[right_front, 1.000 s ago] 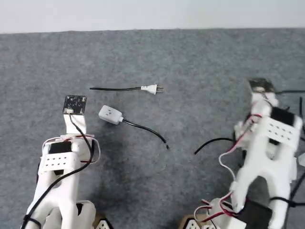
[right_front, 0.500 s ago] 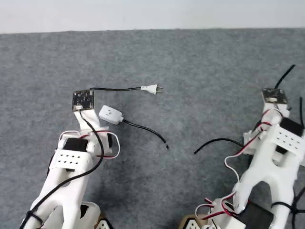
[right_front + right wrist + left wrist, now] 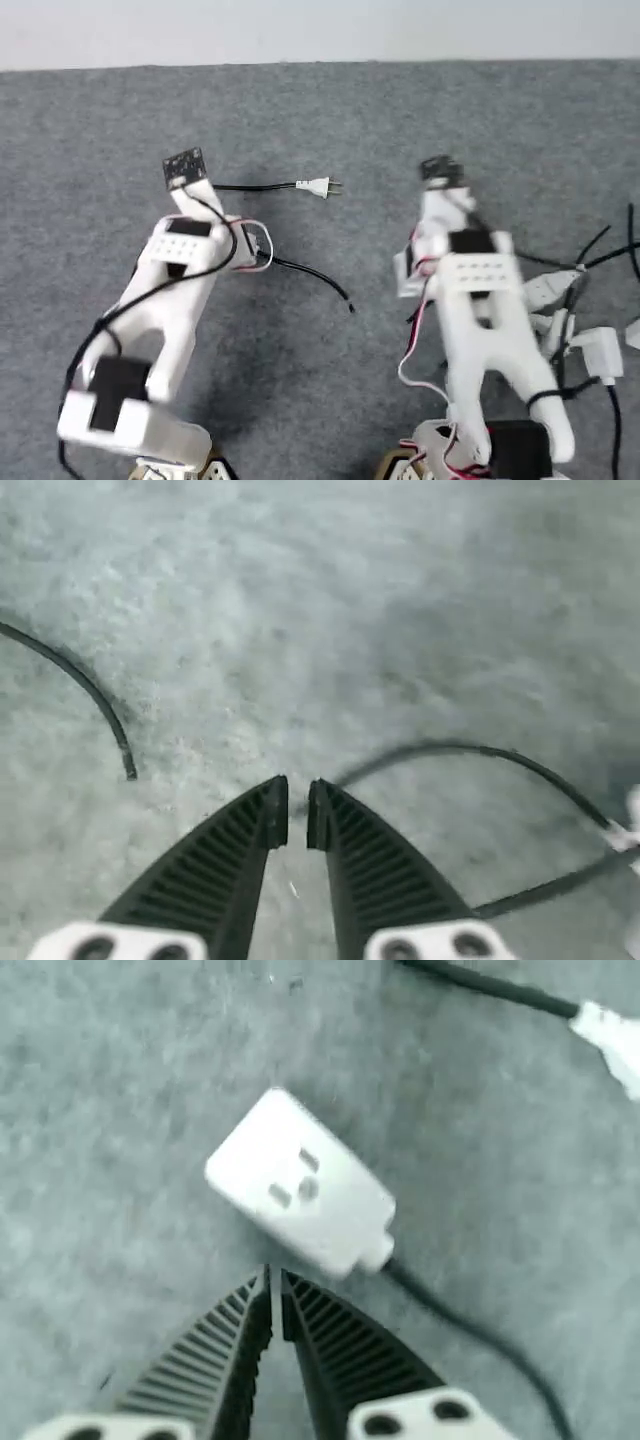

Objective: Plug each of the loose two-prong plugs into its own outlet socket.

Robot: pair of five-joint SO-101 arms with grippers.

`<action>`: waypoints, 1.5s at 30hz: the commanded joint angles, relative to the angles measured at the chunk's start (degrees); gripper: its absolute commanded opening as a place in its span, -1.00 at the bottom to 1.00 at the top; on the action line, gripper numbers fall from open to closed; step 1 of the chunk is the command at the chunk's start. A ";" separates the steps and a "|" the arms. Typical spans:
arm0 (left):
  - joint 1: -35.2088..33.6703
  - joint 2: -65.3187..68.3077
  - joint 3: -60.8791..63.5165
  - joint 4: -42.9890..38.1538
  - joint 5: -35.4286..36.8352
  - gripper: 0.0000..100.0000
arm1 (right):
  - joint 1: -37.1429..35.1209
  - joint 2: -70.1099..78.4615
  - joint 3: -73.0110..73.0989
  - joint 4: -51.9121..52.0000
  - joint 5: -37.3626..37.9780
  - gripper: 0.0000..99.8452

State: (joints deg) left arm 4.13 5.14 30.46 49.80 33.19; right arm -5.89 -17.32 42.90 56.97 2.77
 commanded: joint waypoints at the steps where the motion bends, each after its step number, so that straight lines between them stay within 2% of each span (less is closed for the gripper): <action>1: -0.88 1.23 -7.87 -1.76 0.97 -0.98 | -1.19 -1.63 5.36 -10.24 1.85 -0.94; 5: -1.05 2.20 -9.98 -2.46 1.23 -0.98 | -1.36 -1.63 5.45 -9.54 2.37 -0.94; 9: -0.97 5.98 -10.07 -6.86 1.23 -0.98 | -2.86 -1.63 5.63 -8.40 2.55 -0.94; 13: -0.70 8.26 -11.21 -6.15 1.76 -0.98 | -3.82 -1.63 5.63 -7.96 2.64 -0.94; 17: -1.58 9.85 -11.56 -6.33 11.78 -0.98 | -3.91 -1.63 5.71 -7.87 4.40 -0.94; 19: -1.67 10.90 -11.47 -5.80 13.19 -0.98 | -3.91 -1.63 5.71 -7.87 4.66 -0.94; 27: -1.67 11.16 -10.77 5.54 13.54 -0.98 | -3.91 -1.63 5.71 -7.87 4.92 -0.94; 31: -1.76 7.65 -7.16 5.19 13.27 -0.98 | -3.91 -1.63 5.71 -7.87 4.92 -0.94; 34: -2.37 4.40 -2.95 2.02 13.01 -0.98 | -3.91 -1.63 5.71 -7.87 5.01 -0.94; 38: -4.04 4.48 -2.07 0.26 9.49 -0.98 | -3.91 -1.63 5.71 -7.87 5.01 -0.94; 45: -4.04 6.24 -4.70 3.52 9.23 -0.98 | -3.91 -1.63 5.71 -7.87 5.01 -0.94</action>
State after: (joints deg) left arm 0.35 11.91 28.35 51.65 43.12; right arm -9.32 -17.32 49.05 48.53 7.08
